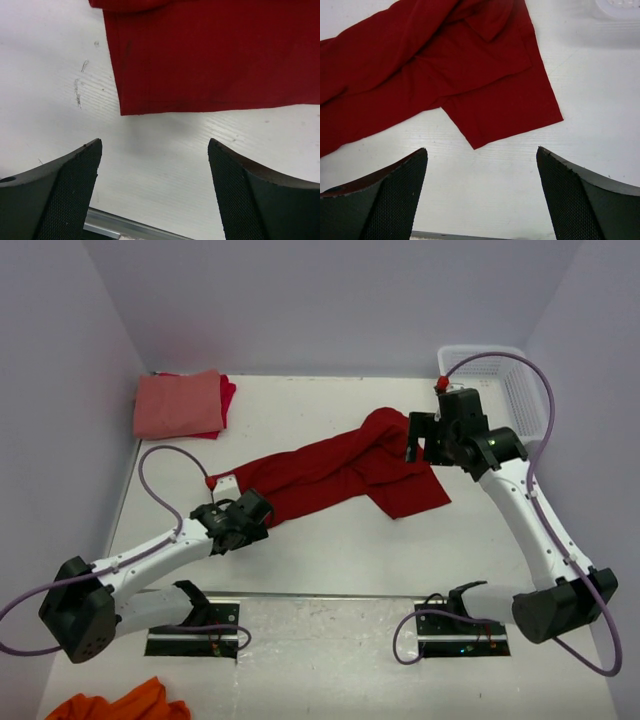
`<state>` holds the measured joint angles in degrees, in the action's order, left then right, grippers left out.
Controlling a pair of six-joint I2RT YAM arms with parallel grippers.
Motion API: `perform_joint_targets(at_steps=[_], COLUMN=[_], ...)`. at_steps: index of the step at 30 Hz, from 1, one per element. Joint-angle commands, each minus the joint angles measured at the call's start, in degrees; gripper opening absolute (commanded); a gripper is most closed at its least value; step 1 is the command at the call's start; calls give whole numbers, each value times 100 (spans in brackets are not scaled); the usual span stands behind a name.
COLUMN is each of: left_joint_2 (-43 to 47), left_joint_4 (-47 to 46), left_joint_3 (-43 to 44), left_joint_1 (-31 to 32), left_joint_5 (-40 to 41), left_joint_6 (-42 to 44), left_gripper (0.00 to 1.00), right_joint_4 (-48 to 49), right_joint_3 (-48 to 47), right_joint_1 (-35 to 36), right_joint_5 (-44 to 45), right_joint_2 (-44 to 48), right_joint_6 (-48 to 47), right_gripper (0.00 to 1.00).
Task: Fold and stack the t-shirts
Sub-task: Flatten out the tshirt
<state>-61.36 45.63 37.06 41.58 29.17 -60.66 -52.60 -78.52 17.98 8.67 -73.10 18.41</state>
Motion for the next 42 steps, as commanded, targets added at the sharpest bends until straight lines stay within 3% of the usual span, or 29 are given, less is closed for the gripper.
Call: perform_joint_targets(at_steps=[1, 18, 29, 32, 38, 41, 42], left_joint_2=[-437, -1018, -1080, -1097, -1352, -1378, -1378], left_joint_4=[184, 17, -906, -1099, -1512, -1636, -1662], left_joint_3=[162, 21, -471, -489, -630, -682, -682], left_joint_1=[148, 175, -870, -915, -915, -915, -915], left_joint_5=[617, 977, 599, 503, 212, 194, 203], left_joint_6=[-780, -1369, -553, -385, -262, -200, -174], left_gripper=[87, 77, 73, 66, 62, 51, 35], right_joint_4=[162, 101, 30, 22, -66, -75, -75], right_joint_3=[-41, 83, 197, 188, 13, 12, 21], right_joint_1=[-5, -5, -5, -5, -5, -5, -13], right_joint_5=[-198, -515, -533, -541, -541, -585, -594], right_joint_2=[191, 745, 885, 947, 912, 903, 903], right_joint_6=[-31, -127, -145, -136, -154, -154, -154], right_gripper=[89, 89, 89, 89, 89, 89, 89])
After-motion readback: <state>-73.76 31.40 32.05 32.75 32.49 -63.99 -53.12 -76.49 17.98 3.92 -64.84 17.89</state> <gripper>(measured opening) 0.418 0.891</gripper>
